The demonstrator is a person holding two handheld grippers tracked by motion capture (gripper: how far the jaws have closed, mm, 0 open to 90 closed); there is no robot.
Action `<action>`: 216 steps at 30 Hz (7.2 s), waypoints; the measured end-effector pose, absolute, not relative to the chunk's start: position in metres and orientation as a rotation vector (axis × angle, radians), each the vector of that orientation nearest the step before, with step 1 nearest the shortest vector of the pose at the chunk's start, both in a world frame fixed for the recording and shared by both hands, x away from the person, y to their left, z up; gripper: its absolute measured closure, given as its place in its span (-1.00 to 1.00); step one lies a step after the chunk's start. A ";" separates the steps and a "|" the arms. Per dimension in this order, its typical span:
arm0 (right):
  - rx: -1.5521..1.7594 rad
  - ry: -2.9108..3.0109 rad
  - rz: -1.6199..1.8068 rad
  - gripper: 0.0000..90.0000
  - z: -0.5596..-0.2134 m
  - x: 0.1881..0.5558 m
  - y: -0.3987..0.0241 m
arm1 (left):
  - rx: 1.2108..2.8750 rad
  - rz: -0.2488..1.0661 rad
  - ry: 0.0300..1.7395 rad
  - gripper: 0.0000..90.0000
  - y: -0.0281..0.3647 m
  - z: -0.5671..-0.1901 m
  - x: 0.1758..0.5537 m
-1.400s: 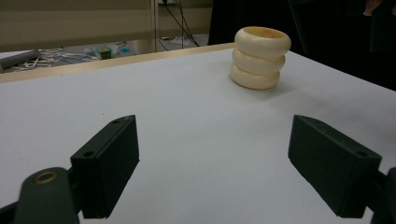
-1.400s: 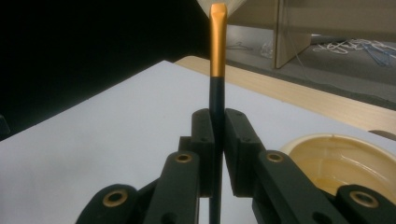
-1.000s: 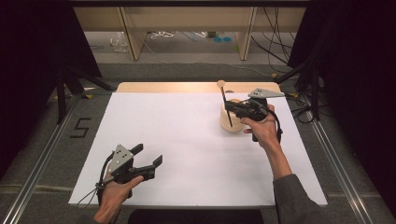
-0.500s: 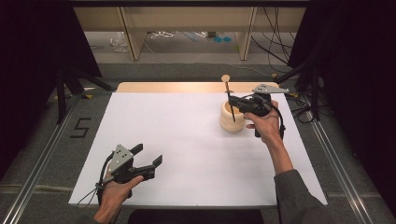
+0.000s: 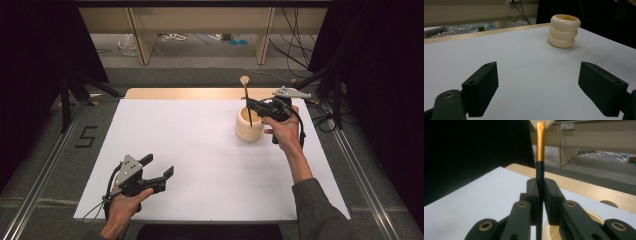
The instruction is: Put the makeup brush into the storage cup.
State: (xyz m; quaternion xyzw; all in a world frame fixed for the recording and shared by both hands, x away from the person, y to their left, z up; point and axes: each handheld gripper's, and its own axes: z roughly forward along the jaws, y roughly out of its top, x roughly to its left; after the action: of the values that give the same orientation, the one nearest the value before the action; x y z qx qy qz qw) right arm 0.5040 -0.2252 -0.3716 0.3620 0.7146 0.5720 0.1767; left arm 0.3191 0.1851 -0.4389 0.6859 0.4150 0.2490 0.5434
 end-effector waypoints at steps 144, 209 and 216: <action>1.174 1.897 1.547 0.85 -0.428 0.539 -0.235 | 1.627 0.591 0.977 -0.64 0.185 -0.438 0.318; 1.173 1.934 1.481 -0.56 -0.392 0.452 -0.228 | 1.623 0.594 0.980 -0.64 0.185 -0.437 0.317; 1.169 1.940 1.508 -0.58 -0.391 0.444 -0.225 | 1.623 0.594 0.978 -0.64 0.185 -0.437 0.317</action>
State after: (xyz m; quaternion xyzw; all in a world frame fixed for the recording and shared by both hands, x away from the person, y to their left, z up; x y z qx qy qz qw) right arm 0.4441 -0.2245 -0.3906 0.4200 0.6972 0.5421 0.2088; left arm 0.3172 0.1851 -0.4372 0.6845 0.4127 0.2505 0.5463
